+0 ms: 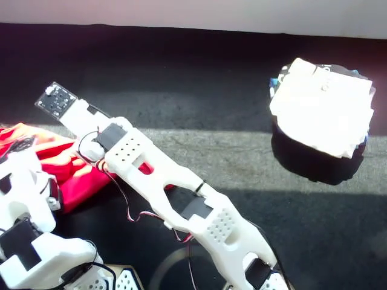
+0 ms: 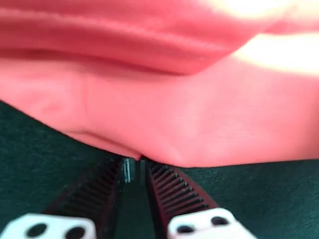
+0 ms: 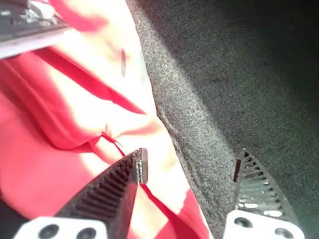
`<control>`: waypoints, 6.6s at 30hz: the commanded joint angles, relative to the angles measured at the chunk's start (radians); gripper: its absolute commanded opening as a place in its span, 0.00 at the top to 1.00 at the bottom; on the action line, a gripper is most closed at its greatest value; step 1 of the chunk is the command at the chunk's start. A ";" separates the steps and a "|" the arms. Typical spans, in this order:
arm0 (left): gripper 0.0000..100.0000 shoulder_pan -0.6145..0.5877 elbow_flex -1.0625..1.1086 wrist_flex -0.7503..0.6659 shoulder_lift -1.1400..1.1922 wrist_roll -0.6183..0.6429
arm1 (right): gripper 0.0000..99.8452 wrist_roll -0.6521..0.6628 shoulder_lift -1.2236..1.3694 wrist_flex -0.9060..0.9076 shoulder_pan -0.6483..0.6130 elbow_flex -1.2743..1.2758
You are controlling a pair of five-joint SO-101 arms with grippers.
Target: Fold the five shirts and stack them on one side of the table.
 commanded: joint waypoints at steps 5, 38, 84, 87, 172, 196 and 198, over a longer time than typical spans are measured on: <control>0.99 -0.217 -0.102 0.097 0.001 -0.075 | 0.72 -0.133 0.002 -0.059 0.030 -0.068; 0.99 -0.088 -0.602 0.417 0.012 -0.178 | 0.99 -0.140 0.242 0.245 0.409 -0.550; 0.99 0.720 -0.262 0.657 -0.647 -0.005 | 0.78 -0.147 0.148 0.398 0.576 -0.647; 0.99 0.618 -0.199 0.657 -0.705 -0.049 | 0.78 -0.147 0.151 0.331 0.452 -0.587; 0.82 1.130 -1.049 0.603 0.404 0.153 | 0.86 -0.103 -0.438 0.785 0.978 -0.417; 0.82 1.171 -0.952 0.209 0.613 0.161 | 0.86 -0.103 -0.443 0.786 0.978 -0.417; 0.83 1.191 -0.958 0.209 0.634 0.161 | 0.86 -0.103 -0.441 0.786 0.978 -0.414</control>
